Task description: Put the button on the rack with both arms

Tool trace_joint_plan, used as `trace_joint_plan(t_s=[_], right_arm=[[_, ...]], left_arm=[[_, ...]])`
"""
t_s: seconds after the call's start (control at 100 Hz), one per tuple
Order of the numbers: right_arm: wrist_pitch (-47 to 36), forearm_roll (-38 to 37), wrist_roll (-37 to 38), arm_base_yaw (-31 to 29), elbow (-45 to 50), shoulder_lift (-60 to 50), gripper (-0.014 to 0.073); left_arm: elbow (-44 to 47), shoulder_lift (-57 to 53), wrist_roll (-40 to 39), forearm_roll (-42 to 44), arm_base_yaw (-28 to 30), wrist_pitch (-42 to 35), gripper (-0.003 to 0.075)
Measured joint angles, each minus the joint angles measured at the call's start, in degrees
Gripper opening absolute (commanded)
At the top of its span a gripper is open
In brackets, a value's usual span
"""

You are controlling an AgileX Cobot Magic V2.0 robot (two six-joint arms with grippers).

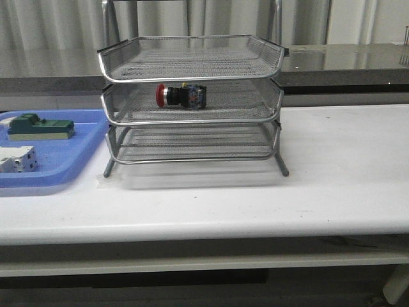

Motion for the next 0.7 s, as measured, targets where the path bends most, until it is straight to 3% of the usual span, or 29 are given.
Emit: trace_joint_plan(t_s=[0.23, 0.7], right_arm=[[1.1, 0.0, 0.2, -0.1, 2.5, -7.7, -0.006], [1.9, 0.0, 0.4, -0.1, 2.6, -8.1, -0.006]], left_arm=[[0.0, 0.0, 0.0, 0.0, 0.0, 0.0, -0.002], [0.0, 0.0, 0.0, 0.0, 0.0, 0.0, -0.002]])
